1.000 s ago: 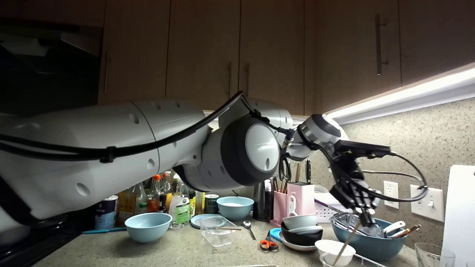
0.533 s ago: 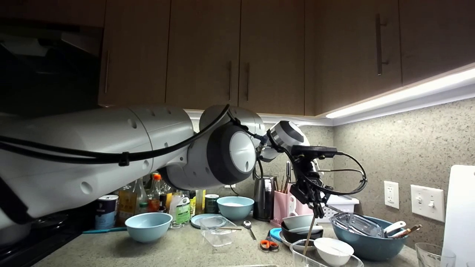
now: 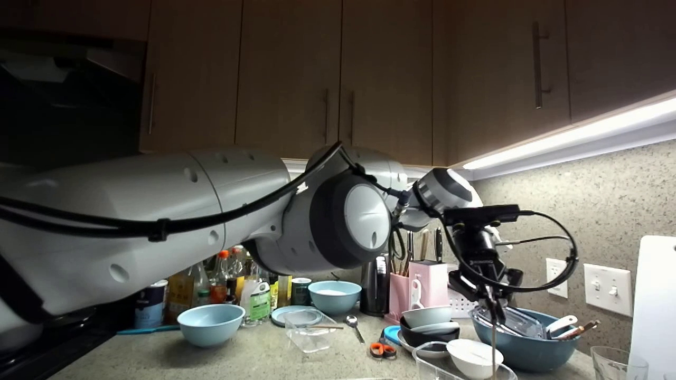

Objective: Stir in the clear bowl with the chopstick

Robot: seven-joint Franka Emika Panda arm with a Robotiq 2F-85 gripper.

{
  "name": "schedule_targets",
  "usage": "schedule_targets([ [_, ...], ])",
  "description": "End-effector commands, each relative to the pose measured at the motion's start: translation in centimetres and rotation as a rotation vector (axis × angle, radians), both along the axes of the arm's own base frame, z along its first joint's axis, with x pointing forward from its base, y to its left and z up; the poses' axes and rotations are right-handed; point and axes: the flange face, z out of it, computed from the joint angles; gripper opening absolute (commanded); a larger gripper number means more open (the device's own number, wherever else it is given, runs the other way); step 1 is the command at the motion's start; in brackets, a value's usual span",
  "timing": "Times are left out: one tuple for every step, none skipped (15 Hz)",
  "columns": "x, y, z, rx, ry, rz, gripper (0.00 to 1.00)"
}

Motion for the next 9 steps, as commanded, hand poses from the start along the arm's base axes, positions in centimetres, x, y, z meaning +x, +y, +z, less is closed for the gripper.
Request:
schedule_targets([
  [-3.9, -4.4, 1.0, 0.032, -0.007, -0.183, 0.02],
  [-4.9, -5.4, 0.9, 0.045, -0.005, -0.216, 0.02],
  [-5.6, -6.1, 1.0, 0.045, 0.002, -0.247, 0.02],
  [-6.2, -6.6, 1.1, 0.047, 0.010, -0.269, 0.02],
  [-6.5, -6.7, 1.3, 0.051, 0.017, -0.276, 0.02],
  [-6.7, -6.6, 1.6, 0.061, 0.029, -0.277, 0.02],
  [-6.6, -6.2, 2.1, 0.069, 0.027, -0.271, 0.02],
  [-6.3, -5.7, 2.5, 0.076, 0.025, -0.262, 0.02],
  [-6.0, -5.0, 2.9, 0.084, 0.020, -0.250, 0.02],
])
